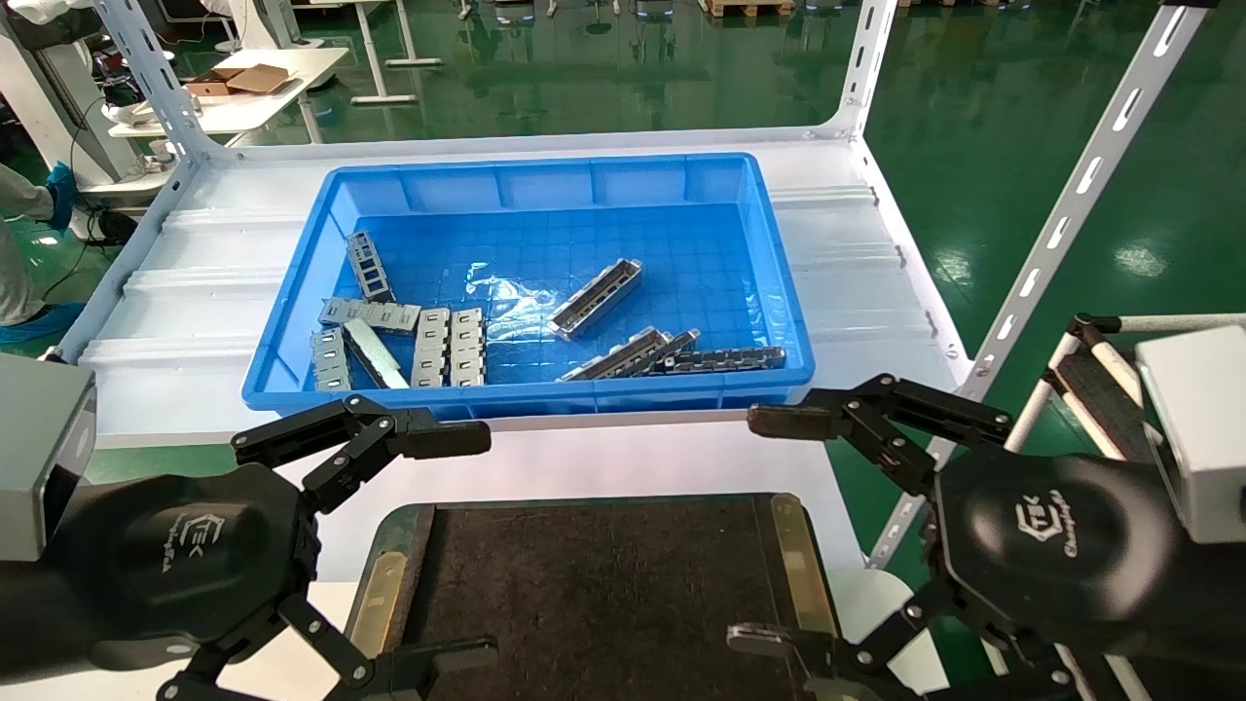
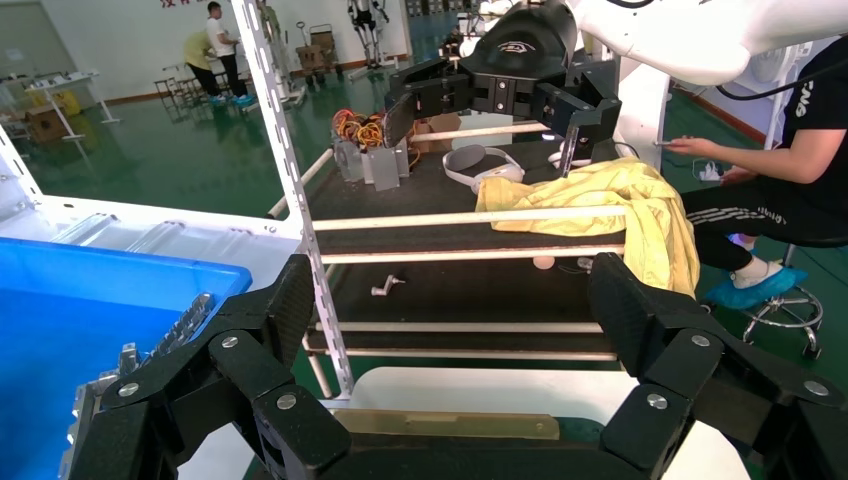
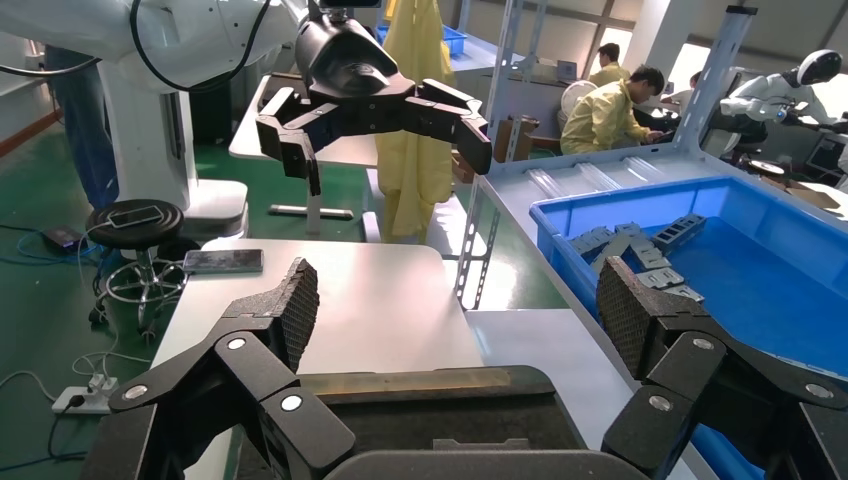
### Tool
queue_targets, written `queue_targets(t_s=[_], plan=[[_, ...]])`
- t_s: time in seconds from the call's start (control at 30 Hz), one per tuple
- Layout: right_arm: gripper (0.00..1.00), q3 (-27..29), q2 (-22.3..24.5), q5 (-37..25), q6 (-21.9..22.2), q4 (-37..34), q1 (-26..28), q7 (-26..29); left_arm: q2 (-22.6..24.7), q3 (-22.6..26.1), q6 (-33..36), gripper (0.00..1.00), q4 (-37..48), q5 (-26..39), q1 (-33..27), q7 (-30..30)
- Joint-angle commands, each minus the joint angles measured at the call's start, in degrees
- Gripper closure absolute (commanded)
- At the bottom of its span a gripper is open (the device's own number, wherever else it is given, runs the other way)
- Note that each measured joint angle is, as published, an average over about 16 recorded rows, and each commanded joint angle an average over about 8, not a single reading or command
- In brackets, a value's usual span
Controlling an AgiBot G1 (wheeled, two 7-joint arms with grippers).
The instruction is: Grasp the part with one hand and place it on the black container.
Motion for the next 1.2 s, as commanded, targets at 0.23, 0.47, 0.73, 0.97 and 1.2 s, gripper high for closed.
queue_targets(t_s=[0.23, 0.47, 0.73, 0.97, 1.2], plan=[[0.0, 0.12, -0.05, -0.08, -0.05, 0.01, -0.03, 0.06, 0.0, -0.01, 0.01, 0.0, -0.01, 0.0, 0.01, 0.0], [0.0, 0.33, -0.14, -0.23, -0.14, 0.04, -0.08, 0.17, -0.01, -0.02, 0.02, 0.0, -0.03, 0.01, 0.02, -0.01], [0.0, 0.57, -0.23, -0.4, -0.25, 0.06, -0.14, 0.3, -0.02, -0.03, 0.03, 0.0, -0.04, 0.01, 0.03, -0.02], [0.0, 0.78, -0.32, -0.55, -0.34, 0.09, -0.19, 0.41, -0.03, -0.05, 0.04, 0.0, -0.06, 0.01, 0.04, -0.03], [0.0, 0.99, -0.41, -0.7, -0.43, 0.11, -0.24, 0.52, -0.04, -0.06, 0.05, 0.0, -0.08, 0.02, 0.05, -0.04]])
